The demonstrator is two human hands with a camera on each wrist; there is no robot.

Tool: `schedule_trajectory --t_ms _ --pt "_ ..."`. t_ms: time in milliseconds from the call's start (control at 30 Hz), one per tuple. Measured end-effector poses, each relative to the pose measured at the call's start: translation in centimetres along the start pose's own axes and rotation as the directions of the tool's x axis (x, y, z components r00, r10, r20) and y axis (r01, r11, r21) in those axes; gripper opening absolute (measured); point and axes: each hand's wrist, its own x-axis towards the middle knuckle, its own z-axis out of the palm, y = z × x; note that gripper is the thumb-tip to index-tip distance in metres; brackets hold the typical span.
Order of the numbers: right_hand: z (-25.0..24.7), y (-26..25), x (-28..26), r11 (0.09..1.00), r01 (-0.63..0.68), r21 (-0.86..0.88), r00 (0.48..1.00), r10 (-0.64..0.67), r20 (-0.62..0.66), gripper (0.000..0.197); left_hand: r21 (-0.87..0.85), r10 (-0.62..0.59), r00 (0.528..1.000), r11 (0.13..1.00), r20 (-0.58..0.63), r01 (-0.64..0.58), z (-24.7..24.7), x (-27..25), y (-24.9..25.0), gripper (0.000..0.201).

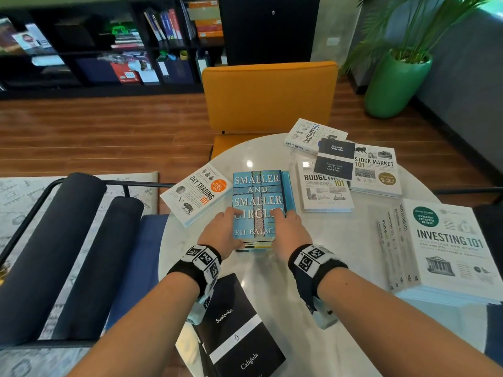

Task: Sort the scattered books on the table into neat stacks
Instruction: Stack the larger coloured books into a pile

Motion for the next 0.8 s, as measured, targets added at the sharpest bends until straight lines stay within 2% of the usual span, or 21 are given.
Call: schedule_trajectory --t_ms 300,433,500,567,633,700,733,800 --pt "0.2 0.1 -0.1 1.0 0.012 -0.024 1.0 -0.012 -0.013 0.058 0.042 -0.003 1.0 0.999 0.008 0.002 -0.2 -0.2 0.4 0.072" --pt "0.0 0.4 -0.1 0.999 0.022 -0.029 1.0 -0.022 0.002 0.064 0.044 0.006 1.0 0.999 0.004 -0.006 -0.2 -0.6 0.4 0.074" --pt "-0.3 0.5 -0.6 0.996 0.029 -0.081 0.999 -0.027 0.017 0.069 0.036 0.011 1.0 0.999 0.014 -0.012 -0.2 -0.9 0.2 0.077" --pt "-0.4 0.5 -1.2 0.988 0.024 -0.152 0.999 -0.029 -0.03 0.072 0.01 0.002 1.0 1.0 0.03 -0.002 -0.2 -1.7 -0.1 0.081" --pt "-0.6 0.2 -2.1 0.987 0.02 -0.162 0.986 -0.046 -0.16 0.063 -0.027 -0.051 0.999 0.998 0.011 0.052 -0.1 -3.0 -0.8 0.076" --pt "-0.5 -0.4 -3.2 0.991 0.083 -0.105 0.958 -0.108 -0.267 0.045 -0.047 -0.159 0.986 0.987 -0.047 0.156 0.2 -5.0 -1.9 0.063" --pt "-0.4 -0.8 -3.8 0.99 0.129 -0.064 0.957 -0.141 -0.252 0.034 -0.057 -0.228 0.97 0.973 -0.083 0.223 0.4 -6.2 -2.4 0.059" --pt "0.1 -1.4 -5.2 0.985 0.172 0.025 0.984 -0.17 -0.061 0.02 -0.105 -0.369 0.921 0.928 -0.123 0.358 1.0 -8.7 -3.5 0.06"
